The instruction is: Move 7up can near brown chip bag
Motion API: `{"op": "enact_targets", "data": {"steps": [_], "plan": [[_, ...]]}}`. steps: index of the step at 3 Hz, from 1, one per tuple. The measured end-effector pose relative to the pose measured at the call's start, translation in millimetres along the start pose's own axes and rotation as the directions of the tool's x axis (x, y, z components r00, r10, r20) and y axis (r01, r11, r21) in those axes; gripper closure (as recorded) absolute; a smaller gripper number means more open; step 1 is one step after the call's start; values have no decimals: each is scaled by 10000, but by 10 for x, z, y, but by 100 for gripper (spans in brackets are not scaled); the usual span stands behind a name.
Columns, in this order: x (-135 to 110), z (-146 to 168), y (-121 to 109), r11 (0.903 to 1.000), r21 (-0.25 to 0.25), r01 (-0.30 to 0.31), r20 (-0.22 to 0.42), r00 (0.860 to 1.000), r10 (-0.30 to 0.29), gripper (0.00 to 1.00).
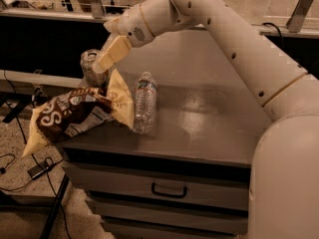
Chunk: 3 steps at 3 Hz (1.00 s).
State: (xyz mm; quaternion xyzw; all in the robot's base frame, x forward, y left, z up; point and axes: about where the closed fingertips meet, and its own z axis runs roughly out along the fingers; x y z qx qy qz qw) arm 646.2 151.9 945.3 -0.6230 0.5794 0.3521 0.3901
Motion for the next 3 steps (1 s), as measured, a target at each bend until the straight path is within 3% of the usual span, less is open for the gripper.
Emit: {"op": "enact_targets", "data": {"steps": [1,2,3], "plan": [[-60,-307,-39,9986,509,-174,37,9998,172,0],[-92,-502,-53,9979,613,-228,743,9971,182,0],[-92,-501,-53,9979,611,-228,743,9971,182,0]]}}
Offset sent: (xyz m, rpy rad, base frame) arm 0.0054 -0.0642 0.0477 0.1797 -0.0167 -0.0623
